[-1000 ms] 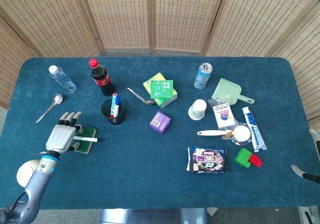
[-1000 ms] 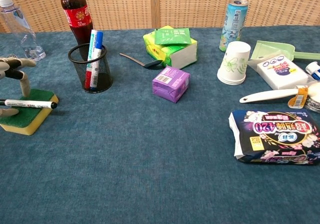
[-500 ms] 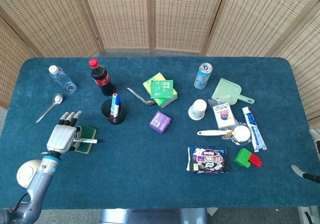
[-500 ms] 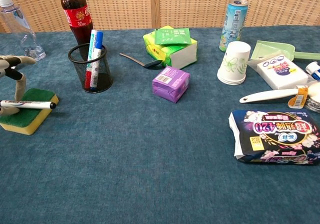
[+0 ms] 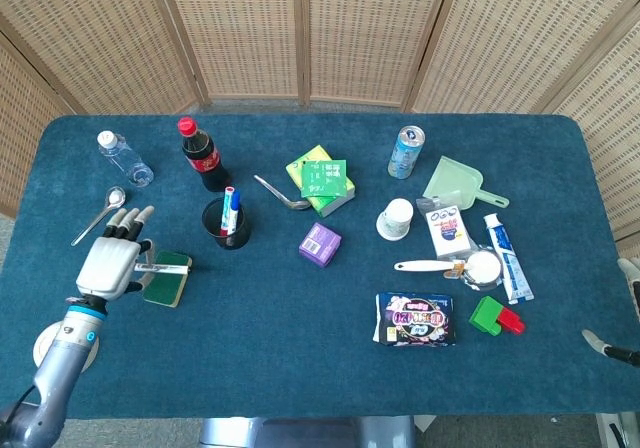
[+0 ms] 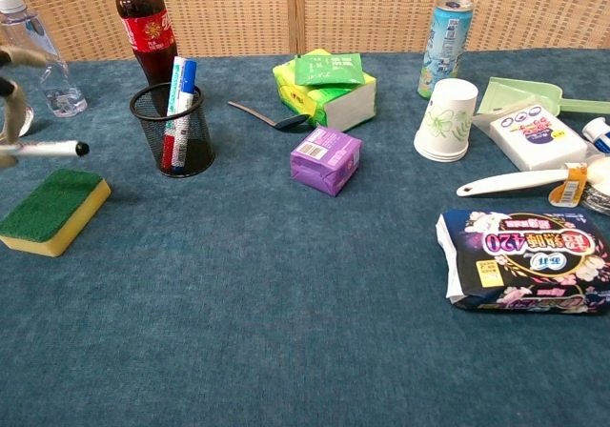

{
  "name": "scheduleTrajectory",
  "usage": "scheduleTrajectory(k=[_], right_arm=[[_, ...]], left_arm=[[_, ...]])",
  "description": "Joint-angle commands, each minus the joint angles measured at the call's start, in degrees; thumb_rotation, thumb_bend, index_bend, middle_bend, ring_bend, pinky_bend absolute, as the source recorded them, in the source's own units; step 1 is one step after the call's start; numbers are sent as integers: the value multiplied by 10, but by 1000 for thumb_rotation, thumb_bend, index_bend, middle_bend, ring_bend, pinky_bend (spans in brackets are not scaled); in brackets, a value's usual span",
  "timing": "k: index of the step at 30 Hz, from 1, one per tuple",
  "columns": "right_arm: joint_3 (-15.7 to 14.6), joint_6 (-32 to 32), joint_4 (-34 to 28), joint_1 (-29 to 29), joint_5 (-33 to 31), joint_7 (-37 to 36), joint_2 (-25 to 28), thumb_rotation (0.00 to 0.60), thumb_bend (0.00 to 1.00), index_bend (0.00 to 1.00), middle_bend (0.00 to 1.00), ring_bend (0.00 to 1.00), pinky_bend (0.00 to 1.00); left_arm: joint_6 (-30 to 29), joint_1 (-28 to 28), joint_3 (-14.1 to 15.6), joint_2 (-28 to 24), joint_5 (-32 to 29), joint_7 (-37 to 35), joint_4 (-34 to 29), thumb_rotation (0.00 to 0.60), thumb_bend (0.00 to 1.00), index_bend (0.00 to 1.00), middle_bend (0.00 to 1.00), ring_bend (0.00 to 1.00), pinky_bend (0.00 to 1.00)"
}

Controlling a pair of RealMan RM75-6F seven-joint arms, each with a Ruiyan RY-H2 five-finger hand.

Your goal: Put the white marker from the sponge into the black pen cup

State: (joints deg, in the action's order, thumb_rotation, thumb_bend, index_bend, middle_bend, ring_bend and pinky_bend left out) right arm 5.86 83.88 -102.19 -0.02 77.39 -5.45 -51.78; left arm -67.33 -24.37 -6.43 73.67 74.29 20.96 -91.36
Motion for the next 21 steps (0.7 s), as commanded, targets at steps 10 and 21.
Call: scheduleTrajectory(k=[10,21], right_arm=[[-1,1,-2,0,1,5,-1,600,0,99,0,0,0],[1,5,-1,-3,0,-8,3,600,0,106,0,0,0]], left_arm=[[57,-99,-42,-107,8,221,-42,600,330,586,0,0,44],[98,-184,-54,-96,-70,436,-19,600,332,582,0,0,90]])
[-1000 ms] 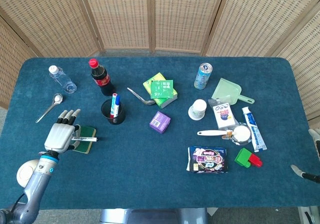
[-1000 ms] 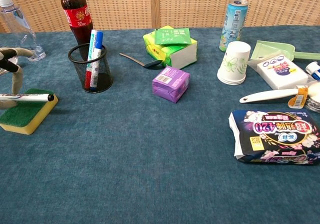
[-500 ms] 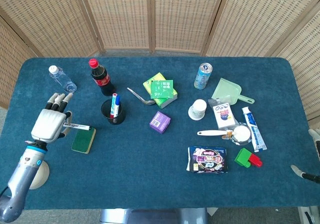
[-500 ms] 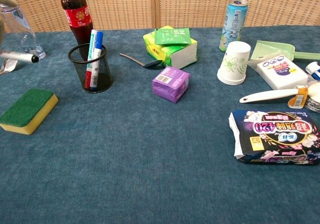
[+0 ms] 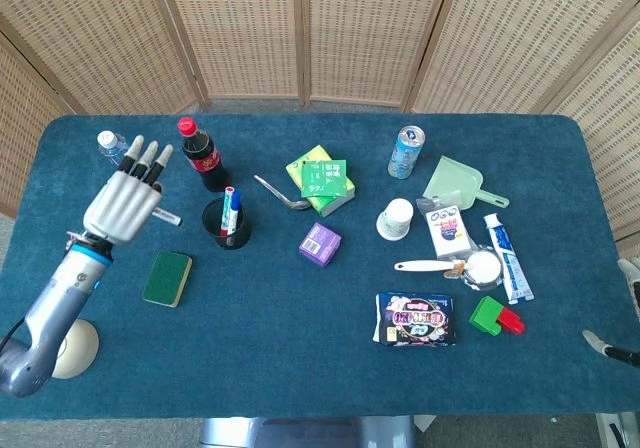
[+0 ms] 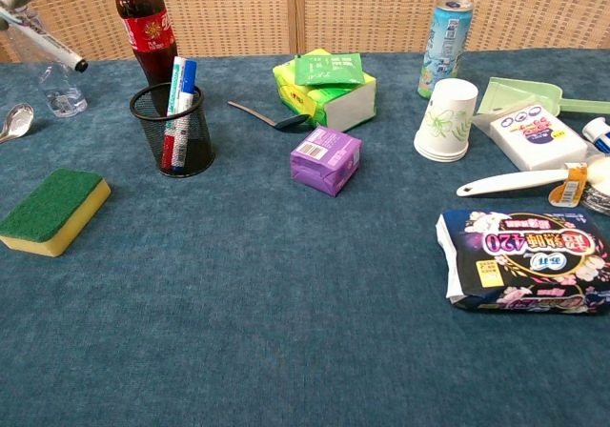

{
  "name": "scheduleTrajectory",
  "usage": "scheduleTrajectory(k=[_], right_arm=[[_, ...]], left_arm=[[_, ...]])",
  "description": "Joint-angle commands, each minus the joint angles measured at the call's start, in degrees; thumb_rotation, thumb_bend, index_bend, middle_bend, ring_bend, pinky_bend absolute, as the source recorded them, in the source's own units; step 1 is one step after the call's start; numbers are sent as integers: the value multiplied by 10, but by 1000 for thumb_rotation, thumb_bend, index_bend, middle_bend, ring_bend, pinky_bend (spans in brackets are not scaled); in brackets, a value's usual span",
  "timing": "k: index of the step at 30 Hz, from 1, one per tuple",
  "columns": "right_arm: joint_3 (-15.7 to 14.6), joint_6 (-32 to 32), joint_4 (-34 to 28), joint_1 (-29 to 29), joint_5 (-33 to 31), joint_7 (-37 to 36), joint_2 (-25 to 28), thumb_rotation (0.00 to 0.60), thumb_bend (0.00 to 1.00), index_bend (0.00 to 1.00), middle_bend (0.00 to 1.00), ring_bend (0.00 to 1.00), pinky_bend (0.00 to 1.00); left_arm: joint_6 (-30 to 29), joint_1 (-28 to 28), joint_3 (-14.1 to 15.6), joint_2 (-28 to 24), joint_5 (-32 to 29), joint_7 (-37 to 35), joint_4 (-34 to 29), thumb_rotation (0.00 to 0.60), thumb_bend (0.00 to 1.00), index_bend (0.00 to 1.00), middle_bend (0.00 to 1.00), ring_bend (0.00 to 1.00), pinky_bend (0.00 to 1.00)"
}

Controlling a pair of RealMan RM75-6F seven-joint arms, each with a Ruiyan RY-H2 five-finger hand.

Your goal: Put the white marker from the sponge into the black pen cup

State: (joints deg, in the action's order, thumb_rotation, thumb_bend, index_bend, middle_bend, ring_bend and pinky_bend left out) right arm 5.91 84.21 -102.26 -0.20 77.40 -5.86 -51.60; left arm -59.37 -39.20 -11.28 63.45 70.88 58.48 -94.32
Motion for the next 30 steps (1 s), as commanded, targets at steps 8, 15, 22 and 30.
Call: scheduleTrajectory(k=[8,15,22,30], right_arm=[[1,1,2,-2,1,-15,4,600,0,106,0,0,0],[2,-1,4,-1,1,-23,6,600,0,106,0,0,0],[2,0,5,-3,3,-32,9,600,0,106,0,0,0],[3,1,7,-5,2,-43,12,600,0,106,0,0,0]], left_arm=[[12,-75,7,53,-53,124,43,600,333,579,0,0,119],[7,-109,23,90,-60,200,47,600,334,566,0,0,123],[4,-140,39,131,-81,271,55,600,333,565,0,0,126],[-12,-157,60,174,-72,300,76,600,333,392,0,0,135]])
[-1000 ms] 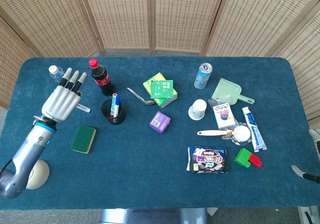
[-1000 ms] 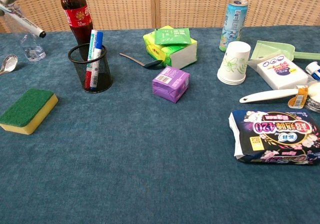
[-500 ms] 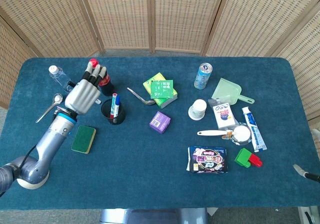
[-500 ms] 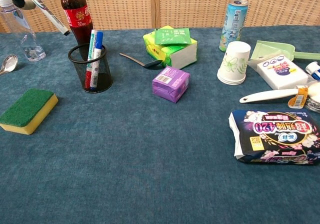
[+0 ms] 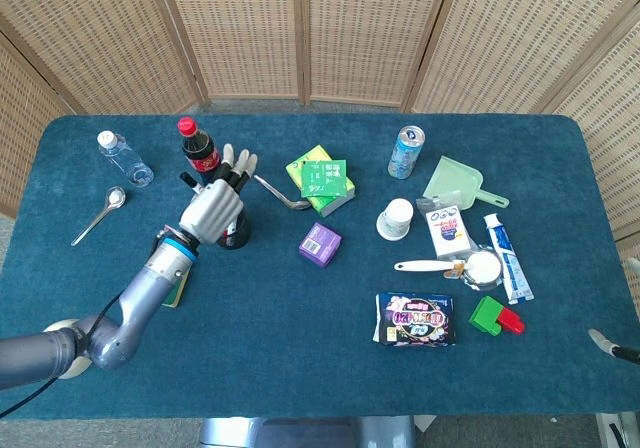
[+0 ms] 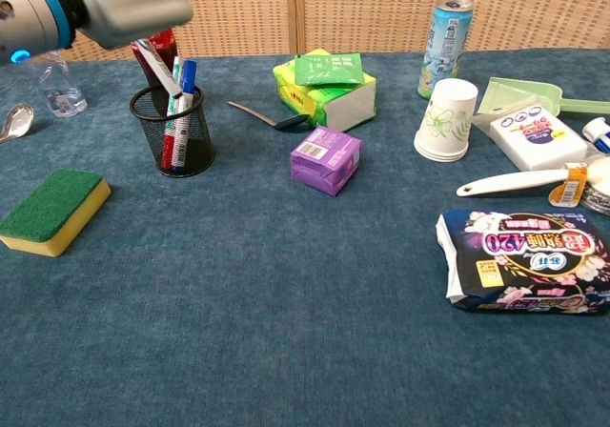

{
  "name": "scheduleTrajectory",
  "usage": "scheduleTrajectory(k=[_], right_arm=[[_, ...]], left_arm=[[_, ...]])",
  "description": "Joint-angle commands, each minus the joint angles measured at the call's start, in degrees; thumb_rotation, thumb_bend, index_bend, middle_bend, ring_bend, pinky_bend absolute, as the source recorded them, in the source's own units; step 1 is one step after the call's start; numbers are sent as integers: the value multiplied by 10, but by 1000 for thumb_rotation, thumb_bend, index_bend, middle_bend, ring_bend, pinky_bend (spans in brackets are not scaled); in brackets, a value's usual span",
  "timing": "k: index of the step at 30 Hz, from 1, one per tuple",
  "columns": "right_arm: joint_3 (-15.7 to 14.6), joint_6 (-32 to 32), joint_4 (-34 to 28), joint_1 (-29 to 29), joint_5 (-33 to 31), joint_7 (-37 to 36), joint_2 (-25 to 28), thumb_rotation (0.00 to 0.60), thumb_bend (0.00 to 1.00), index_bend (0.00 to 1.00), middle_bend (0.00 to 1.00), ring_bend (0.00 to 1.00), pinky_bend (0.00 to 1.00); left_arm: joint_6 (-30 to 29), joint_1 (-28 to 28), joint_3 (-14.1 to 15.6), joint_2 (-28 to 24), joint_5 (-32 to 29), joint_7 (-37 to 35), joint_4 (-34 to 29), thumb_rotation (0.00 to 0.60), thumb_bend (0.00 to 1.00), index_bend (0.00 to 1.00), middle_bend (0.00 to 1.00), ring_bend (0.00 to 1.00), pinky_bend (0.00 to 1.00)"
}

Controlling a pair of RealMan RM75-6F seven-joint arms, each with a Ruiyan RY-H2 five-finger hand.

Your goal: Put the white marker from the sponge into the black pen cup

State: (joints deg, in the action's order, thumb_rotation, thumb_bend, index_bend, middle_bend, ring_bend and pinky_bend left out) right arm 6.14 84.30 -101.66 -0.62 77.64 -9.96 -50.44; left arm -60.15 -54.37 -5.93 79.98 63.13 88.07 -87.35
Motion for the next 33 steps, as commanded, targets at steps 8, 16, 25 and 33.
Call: scheduleTrajectory(k=[8,16,25,33], right_arm=[[1,-1,1,-1,0,-9,3,600,0,107,0,0,0],[0,-2,1,0,0,-8,3,600,0,107,0,0,0],[-2,0,-3,1,6,8,-1,600,0,108,0,0,0],[-2,2,-6,3,5,29,-7,600,0,108,0,0,0]], left_arm=[[-26,-12,7,13,11,5,-9,600,333,0,0,0,109],[-105,30,-8,-58,87,-139,-121,600,333,0,0,0,108],[-169,131,30,-175,136,-326,-208,600,332,33,0,0,70],[-257,255,85,-187,186,-520,-182,600,245,0,0,0,8]])
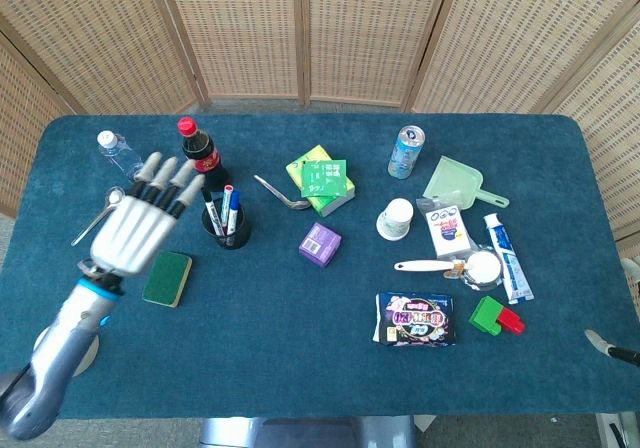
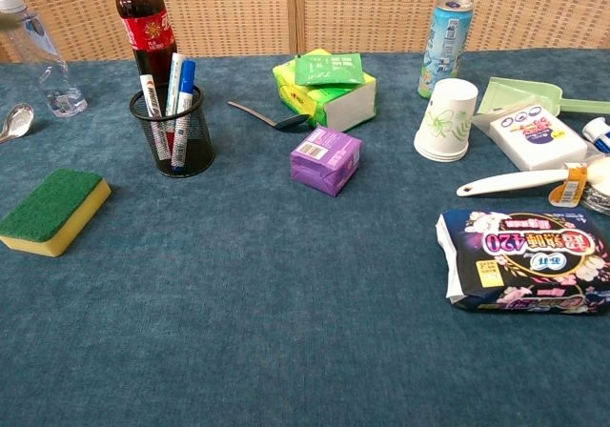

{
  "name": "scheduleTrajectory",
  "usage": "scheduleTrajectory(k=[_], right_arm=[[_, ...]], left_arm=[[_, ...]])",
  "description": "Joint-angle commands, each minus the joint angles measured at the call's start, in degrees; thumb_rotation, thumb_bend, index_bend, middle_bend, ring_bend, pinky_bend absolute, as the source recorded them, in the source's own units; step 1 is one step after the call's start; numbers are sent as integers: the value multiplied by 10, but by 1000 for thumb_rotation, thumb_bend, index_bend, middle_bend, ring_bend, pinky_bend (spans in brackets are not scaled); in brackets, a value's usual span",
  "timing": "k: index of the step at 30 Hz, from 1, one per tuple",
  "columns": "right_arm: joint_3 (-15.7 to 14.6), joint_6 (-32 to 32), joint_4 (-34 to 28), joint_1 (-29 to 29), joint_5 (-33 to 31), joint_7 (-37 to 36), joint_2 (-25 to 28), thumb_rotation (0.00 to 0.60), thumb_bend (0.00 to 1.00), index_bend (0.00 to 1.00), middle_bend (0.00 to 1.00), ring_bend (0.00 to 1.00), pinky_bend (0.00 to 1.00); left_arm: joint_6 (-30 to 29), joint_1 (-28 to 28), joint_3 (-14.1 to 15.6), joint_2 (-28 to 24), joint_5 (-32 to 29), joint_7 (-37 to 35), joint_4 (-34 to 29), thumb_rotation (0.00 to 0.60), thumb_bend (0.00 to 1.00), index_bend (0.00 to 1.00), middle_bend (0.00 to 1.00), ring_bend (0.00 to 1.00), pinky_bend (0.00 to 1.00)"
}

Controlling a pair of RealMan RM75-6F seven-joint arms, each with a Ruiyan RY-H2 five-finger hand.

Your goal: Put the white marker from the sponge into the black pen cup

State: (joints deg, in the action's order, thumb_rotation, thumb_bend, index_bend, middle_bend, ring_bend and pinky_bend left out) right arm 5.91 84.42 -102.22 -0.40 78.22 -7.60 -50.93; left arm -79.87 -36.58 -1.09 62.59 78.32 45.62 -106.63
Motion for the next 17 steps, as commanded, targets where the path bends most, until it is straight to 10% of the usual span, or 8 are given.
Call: scheduleTrajectory(k=[1,17], right_arm=[[1,1,0,2,-2,9,-3,600,0,108,0,0,0],[7,13,1,1,-16,48,-13,600,0,109,0,0,0]], left_arm=[[-72,92,41,-10,38,-116,18,600,237,0,0,0,5],[-147,266,65,47,17,-390,158,600,232,0,0,0,0]])
